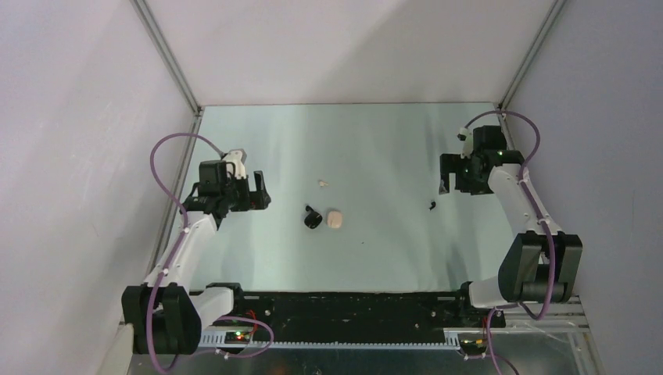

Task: Insert the wireless bluetooth earbuds into the charging case
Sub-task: Pick up the charging case at the center of the board.

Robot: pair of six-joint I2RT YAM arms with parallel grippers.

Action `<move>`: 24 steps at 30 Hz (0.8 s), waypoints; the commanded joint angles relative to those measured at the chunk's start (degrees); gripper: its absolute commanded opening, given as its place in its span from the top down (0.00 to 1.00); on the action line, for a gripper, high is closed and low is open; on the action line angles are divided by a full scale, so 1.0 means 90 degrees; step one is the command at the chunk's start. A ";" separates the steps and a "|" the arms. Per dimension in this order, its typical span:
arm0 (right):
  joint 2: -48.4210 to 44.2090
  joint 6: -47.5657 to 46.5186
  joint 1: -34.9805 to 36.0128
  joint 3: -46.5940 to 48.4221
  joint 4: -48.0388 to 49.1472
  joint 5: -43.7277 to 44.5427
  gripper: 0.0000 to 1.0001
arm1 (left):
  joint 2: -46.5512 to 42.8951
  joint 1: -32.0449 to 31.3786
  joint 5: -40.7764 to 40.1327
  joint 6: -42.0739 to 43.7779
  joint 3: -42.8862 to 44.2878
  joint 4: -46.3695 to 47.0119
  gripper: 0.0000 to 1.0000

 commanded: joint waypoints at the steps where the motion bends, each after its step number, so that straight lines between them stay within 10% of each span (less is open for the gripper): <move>1: 0.0063 -0.0563 0.0186 0.0432 0.0210 -0.0744 0.00 | -0.0128 -0.0021 0.0099 0.0050 0.0180 0.0182 0.02; 6: 0.0200 -0.1632 0.0564 0.0803 -0.0104 -0.2627 0.05 | -0.0239 -0.0021 0.0196 0.0073 0.0165 0.0178 0.02; 16: 0.0967 -0.4052 0.3458 0.0851 0.0616 -0.2400 0.30 | -0.0893 -0.0021 0.0303 0.0148 -0.0056 0.0174 0.02; 24: 0.1993 -0.4594 0.4681 0.1011 0.1661 -0.1652 0.31 | -0.1265 0.0267 0.0407 -0.0077 -0.0276 0.0180 0.02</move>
